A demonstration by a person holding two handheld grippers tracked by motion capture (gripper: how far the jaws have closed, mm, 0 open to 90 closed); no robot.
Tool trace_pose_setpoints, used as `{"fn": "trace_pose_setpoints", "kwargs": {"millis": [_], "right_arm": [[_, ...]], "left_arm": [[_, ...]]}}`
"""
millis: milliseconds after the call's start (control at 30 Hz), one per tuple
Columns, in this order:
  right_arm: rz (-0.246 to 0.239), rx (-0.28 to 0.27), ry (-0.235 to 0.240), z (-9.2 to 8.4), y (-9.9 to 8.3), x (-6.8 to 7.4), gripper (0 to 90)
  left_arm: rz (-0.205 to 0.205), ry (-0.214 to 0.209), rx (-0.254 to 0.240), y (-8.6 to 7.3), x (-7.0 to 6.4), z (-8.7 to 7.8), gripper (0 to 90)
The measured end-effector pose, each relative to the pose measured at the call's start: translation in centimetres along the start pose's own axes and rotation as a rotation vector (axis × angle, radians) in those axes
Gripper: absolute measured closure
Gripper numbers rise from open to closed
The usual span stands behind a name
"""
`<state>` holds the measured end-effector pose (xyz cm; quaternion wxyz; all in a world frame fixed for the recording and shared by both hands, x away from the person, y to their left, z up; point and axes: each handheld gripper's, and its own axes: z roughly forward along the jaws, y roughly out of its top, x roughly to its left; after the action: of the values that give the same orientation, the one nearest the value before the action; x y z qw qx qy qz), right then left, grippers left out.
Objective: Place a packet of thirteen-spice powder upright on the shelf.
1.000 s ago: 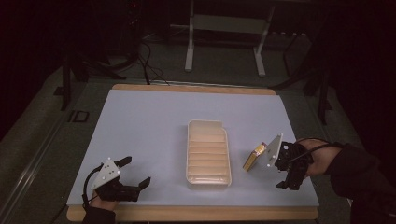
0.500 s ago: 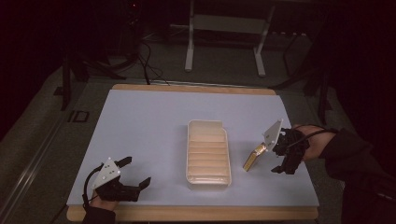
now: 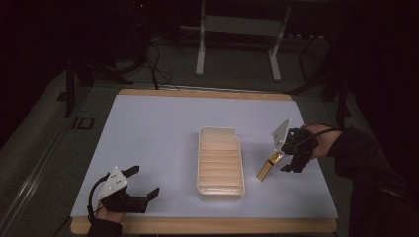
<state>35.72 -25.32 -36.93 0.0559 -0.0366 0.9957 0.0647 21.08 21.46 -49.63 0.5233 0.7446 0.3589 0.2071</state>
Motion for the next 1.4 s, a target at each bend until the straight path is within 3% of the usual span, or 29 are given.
{"fn": "trace_pose_setpoints", "kwargs": {"millis": [333, 767, 1100, 1400], "right_arm": [[-0.022, 0.026, 0.024, 2.3, 0.5, -1.0, 27.0], [-0.05, 0.086, 0.068, 4.6, 1.3, -1.5, 41.4], [-0.036, 0.097, 0.079, 4.6, 1.2, -1.8, 65.0], [0.0, 0.092, 0.07, 3.8, 1.4, -2.0, 67.1]], "left_arm": [[0.001, -0.002, 0.005, 0.0, 0.0, 0.1, 1.0], [0.006, -0.007, 0.012, -0.1, -0.1, 0.2, 1.0], [0.009, -0.009, 0.013, 0.0, -0.1, 0.2, 1.0], [0.009, -0.008, 0.012, 0.0, -0.1, 0.2, 1.0]]}}
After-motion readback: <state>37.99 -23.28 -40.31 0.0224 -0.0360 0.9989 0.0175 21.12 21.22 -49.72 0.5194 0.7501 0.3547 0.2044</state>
